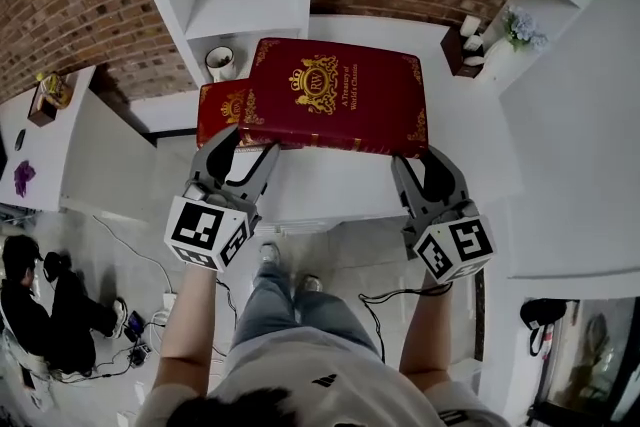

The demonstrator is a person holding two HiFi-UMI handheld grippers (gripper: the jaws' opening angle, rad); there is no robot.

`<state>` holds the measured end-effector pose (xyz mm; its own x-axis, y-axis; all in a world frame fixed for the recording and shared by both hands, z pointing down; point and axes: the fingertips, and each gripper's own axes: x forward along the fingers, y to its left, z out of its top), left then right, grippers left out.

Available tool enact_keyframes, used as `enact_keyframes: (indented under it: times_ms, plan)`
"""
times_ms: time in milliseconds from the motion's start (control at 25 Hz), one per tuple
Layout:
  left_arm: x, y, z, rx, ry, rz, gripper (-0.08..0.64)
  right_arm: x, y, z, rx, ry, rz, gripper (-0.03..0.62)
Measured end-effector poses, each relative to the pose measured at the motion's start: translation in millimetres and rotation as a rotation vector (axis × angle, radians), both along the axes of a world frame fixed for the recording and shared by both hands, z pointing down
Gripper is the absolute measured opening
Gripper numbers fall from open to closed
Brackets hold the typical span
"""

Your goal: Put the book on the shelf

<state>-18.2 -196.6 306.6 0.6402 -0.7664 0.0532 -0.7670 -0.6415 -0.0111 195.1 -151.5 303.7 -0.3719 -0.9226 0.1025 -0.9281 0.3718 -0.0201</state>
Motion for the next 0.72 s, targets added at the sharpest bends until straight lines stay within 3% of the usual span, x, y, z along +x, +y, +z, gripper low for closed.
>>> enact_keyframes:
  times_ms: [720]
  plan:
    - [92, 13, -44, 0.018, 0.001, 0.137, 0.229, 83, 42, -42, 0.029, -0.013, 0.147, 0.176]
